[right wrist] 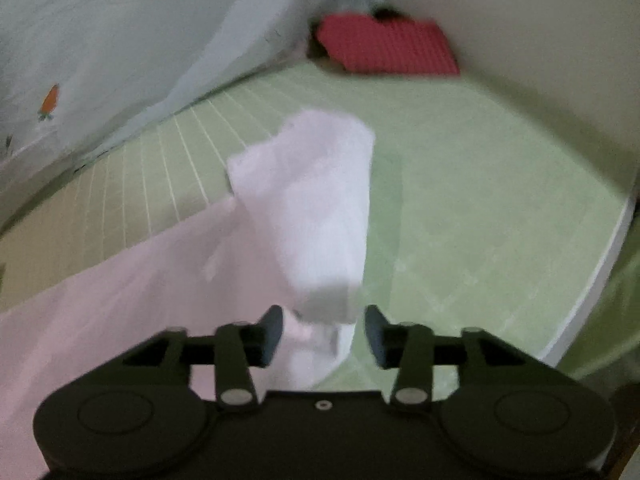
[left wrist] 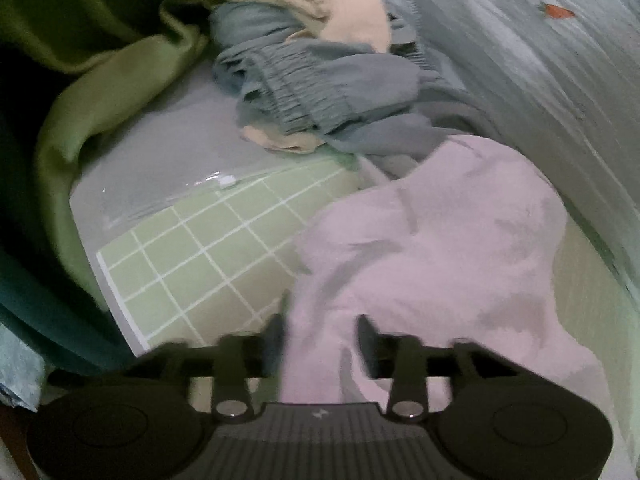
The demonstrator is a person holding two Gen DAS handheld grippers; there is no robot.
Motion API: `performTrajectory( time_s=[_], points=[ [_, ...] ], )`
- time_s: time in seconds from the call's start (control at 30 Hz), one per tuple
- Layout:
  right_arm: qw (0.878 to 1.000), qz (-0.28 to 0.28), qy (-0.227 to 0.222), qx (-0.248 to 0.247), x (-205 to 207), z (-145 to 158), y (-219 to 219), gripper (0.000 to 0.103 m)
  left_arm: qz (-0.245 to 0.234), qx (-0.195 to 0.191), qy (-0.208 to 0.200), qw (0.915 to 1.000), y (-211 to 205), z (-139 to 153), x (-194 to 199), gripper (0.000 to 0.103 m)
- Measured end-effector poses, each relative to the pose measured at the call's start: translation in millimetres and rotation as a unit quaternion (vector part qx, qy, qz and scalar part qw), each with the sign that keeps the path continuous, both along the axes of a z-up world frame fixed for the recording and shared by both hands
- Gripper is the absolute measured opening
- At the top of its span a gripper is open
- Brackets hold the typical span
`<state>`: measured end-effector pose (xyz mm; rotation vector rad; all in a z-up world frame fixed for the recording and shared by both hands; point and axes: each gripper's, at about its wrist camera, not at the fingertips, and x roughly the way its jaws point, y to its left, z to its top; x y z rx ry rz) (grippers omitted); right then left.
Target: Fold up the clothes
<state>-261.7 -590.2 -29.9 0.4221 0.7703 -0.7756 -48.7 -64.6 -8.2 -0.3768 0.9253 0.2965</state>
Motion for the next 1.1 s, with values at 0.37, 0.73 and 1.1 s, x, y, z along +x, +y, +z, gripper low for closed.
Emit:
performTrajectory(
  time_s=[0.37,0.73,1.1],
  points=[
    [0.976,0.13,0.136,-0.11,120,-29,-34,0.083,-0.02,0.075,-0.015,0.9969,-81,19,-22,0.075],
    [0.988,0.131,-0.011,-0.082,121,46,-132,0.005,0.022,0.074,-0.016,0.9969,-134,21,-23,0.076],
    [0.975,-0.041,-0.186,-0.115,-21,129,-163,0.006,0.006,0.083,0.016,0.9964,-168,6,-20,0.077]
  ],
)
